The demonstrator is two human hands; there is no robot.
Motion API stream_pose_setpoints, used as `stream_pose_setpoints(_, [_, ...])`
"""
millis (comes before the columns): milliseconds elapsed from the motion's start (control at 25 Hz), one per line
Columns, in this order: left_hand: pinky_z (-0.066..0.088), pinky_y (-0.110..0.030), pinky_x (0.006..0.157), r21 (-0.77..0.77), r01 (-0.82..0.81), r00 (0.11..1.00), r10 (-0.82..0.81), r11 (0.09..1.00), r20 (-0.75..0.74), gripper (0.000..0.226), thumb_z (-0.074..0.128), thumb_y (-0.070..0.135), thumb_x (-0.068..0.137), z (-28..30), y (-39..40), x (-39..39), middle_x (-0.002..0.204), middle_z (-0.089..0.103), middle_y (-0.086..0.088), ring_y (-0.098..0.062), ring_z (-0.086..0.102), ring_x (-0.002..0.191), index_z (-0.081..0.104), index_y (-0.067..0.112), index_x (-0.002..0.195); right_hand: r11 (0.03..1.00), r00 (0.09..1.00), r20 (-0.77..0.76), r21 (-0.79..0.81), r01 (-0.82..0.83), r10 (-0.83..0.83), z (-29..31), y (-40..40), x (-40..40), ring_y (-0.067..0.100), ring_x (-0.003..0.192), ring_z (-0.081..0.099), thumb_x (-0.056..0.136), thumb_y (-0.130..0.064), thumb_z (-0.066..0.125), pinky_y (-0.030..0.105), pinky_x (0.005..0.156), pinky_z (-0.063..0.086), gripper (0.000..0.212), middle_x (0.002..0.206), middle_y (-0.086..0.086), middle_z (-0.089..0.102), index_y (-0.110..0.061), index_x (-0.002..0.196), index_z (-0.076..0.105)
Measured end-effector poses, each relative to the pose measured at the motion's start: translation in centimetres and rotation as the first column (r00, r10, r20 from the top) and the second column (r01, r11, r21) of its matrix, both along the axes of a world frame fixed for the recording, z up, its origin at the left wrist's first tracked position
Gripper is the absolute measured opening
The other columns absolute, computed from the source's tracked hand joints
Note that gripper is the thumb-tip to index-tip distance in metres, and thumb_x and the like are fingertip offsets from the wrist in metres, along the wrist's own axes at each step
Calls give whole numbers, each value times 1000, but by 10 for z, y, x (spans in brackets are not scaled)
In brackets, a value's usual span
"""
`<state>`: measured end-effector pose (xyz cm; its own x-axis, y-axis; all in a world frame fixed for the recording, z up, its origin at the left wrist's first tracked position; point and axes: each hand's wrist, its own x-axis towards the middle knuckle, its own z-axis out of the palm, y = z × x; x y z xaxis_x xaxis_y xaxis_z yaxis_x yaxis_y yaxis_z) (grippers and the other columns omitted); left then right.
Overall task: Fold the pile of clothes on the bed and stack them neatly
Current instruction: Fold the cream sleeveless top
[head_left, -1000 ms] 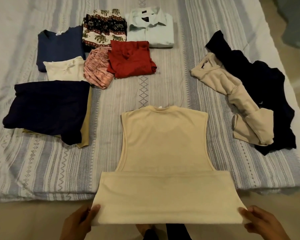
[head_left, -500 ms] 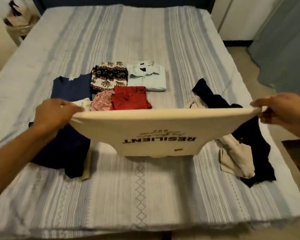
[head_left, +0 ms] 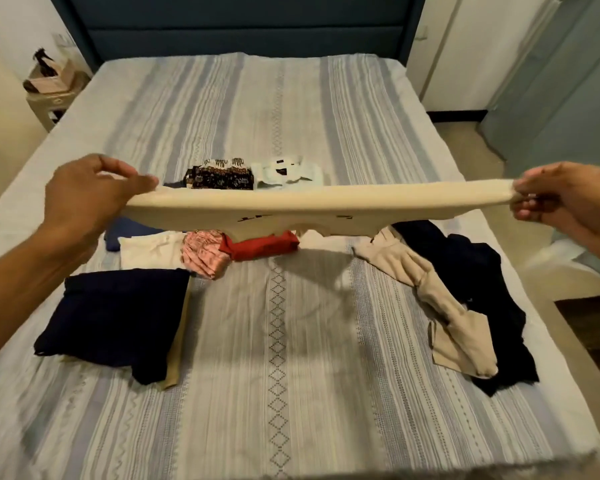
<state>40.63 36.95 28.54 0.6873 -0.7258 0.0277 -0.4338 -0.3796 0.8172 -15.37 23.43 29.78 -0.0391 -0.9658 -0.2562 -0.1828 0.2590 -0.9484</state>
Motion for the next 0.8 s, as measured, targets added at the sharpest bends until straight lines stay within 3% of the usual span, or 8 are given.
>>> stream_pose_setpoints(120, [43, -25, 64, 110, 43, 999, -45, 993, 12, 33, 88, 42, 78, -79, 67, -23, 71, 66, 3, -8, 59, 70, 69, 17, 87, 985, 998, -64, 172, -1, 12, -88, 65, -32, 18, 58, 65, 41, -43, 98, 27, 56, 60, 64, 63, 4, 62, -8, 82, 64])
stream_pose_setpoints(160, [44, -24, 60, 161, 73, 997, -72, 984, -8, 29, 87, 40, 80, -111, 91, -33, 69, 66, 0, -11, 61, 68, 68, 18, 85, 968, 993, -113, 246, 44, -16, -125, 91, -40, 24, 64, 68, 42, -48, 99, 29, 58, 61, 73, 68, 9, 65, -3, 87, 65])
stream_pose_setpoints(280, [43, -22, 54, 335, 146, 985, -103, 931, -142, 21, 83, 33, 86, -207, 163, -61, 72, 68, -5, -20, 62, 67, 69, 19, 83, 893, 978, -209, 444, 79, 18, -235, 178, -59, 43, 86, 71, 89, -17, 78, 44, 70, 64, 36, 97, 23, 69, -1, 113, 56])
stream_pose_setpoints(360, [44, -27, 62, 495, 206, 971, -114, 844, -210, 19, 81, 44, 86, -269, 209, -76, 69, 68, -6, -21, 65, 69, 72, 28, 82, 840, 967, -242, 539, 64, 82, -295, 230, -74, 47, 83, 70, 92, -1, 70, 54, 80, 60, 23, 96, 28, 70, -5, 110, 57])
stream_pose_setpoints(440, [46, -22, 68, 630, 297, 948, -145, 718, -282, 21, 81, 54, 81, -316, 250, -83, 71, 71, -4, -20, 71, 75, 75, 33, 80, 762, 968, -232, 643, 77, 98, -336, 268, -93, 36, 67, 65, 89, 13, 67, 51, 72, 57, 13, 82, 31, 65, 2, 93, 61])
stream_pose_setpoints(520, [45, -13, 69, 730, 384, 921, -175, 566, -348, 24, 82, 58, 77, -346, 287, -86, 75, 75, 6, -12, 72, 81, 78, 34, 78, 698, 935, -309, 709, 104, 174, -364, 298, -118, 29, 56, 63, 88, 24, 60, 42, 60, 57, 15, 82, 34, 62, 11, 82, 63])
stream_pose_setpoints(640, [46, -7, 76, 776, 472, 881, -257, 418, -397, 18, 81, 60, 75, -359, 324, -84, 83, 75, 23, -3, 72, 91, 80, 42, 76, 644, 939, -287, 758, 102, 189, -366, 326, -131, 35, 62, 67, 87, 18, 68, 47, 71, 57, 12, 93, 41, 66, 9, 92, 75])
stream_pose_setpoints(800, [53, -24, 85, 748, 457, 889, -216, 481, -404, 37, 73, 70, 66, -325, 311, -83, 81, 77, 14, -6, 73, 87, 81, 36, 75, 631, 978, -176, 773, 68, 110, -324, 299, -106, 30, 60, 66, 75, 5, 77, 36, 57, 60, 27, 74, 21, 67, 12, 98, 67])
